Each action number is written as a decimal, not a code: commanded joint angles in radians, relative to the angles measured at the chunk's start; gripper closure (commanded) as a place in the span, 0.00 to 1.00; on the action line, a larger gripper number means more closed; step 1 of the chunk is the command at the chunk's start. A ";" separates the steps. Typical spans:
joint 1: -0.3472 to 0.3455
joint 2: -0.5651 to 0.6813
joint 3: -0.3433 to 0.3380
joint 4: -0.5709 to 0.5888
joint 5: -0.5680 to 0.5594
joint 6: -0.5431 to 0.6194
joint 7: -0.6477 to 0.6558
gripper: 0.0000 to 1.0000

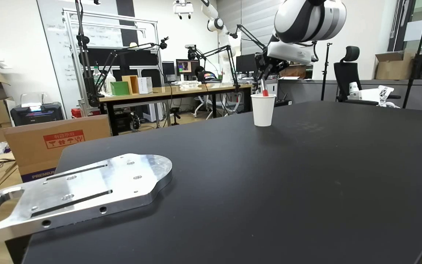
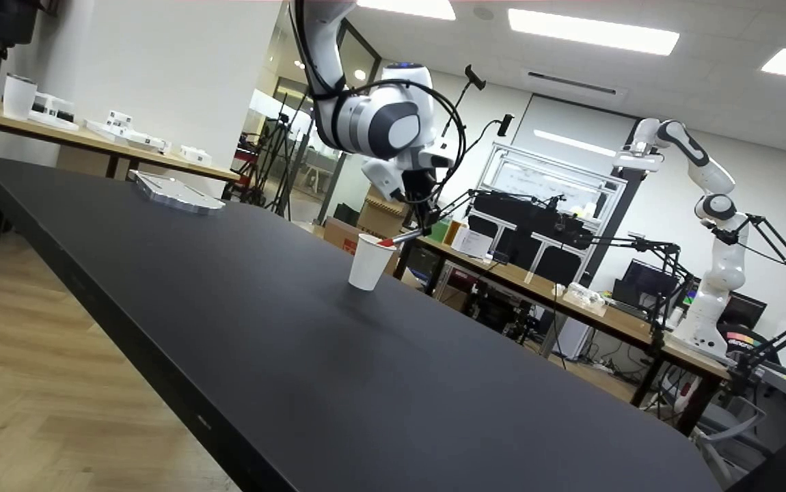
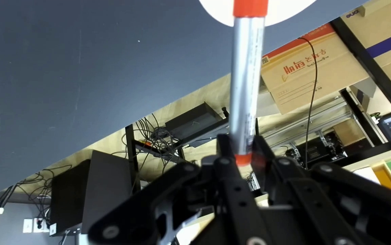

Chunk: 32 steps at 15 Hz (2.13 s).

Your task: Pick up the pen from the table and put it in the white cup. Pick up the pen from the white cup and put it on the table. Pick up the pen from the table and put it in the white cup.

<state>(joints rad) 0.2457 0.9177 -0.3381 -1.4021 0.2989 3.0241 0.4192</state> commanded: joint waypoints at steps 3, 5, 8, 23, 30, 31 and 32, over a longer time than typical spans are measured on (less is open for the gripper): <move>-0.008 -0.005 0.006 -0.002 -0.040 -0.008 0.034 0.81; -0.007 -0.005 0.006 -0.002 -0.040 -0.009 0.035 0.81; -0.007 -0.005 0.006 -0.002 -0.040 -0.009 0.036 0.81; -0.025 -0.008 0.035 -0.002 -0.069 -0.006 0.024 0.95; -0.028 -0.010 0.051 -0.004 -0.071 -0.012 0.023 0.95; -0.027 -0.009 0.051 -0.004 -0.071 -0.012 0.024 0.95; -0.027 -0.010 0.052 -0.005 -0.071 -0.012 0.024 0.95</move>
<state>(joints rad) 0.2322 0.9177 -0.3025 -1.4042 0.2505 3.0130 0.4292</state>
